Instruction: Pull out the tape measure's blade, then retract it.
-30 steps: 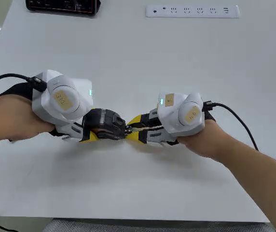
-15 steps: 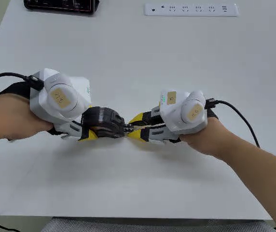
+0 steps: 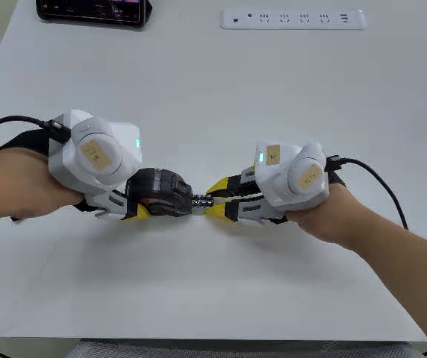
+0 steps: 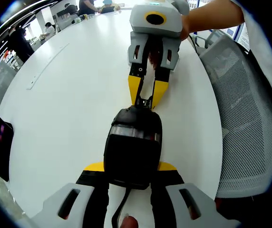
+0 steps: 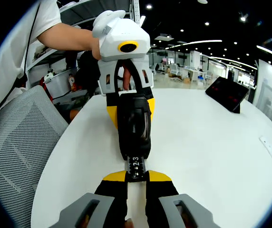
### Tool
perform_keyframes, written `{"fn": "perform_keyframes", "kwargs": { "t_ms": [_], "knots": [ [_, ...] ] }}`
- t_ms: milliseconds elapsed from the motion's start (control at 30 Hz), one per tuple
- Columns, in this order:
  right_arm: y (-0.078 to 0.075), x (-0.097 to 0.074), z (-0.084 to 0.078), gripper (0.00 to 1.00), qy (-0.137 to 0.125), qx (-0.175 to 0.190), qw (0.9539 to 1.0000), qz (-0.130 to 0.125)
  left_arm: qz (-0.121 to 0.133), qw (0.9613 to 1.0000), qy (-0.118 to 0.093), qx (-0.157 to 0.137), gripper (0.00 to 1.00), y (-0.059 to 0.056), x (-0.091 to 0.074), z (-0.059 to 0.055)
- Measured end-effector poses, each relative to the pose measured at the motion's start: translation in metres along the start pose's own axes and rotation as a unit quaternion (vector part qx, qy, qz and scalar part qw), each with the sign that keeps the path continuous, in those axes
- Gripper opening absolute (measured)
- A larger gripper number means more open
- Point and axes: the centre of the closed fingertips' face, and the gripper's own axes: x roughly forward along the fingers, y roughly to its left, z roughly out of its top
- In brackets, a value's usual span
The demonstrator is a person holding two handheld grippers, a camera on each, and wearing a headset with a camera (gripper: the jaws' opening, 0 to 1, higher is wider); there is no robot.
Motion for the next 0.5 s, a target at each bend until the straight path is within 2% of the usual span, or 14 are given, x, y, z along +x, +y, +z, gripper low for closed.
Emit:
{"fn": "perform_keyframes", "kwargs": {
  "t_ms": [500],
  "knots": [
    [-0.002,-0.015,-0.01,0.1,0.008,0.004,1.0,-0.004,-0.001,1.0,0.001,-0.003,0.29,0.002,0.0,-0.001]
  ]
}}
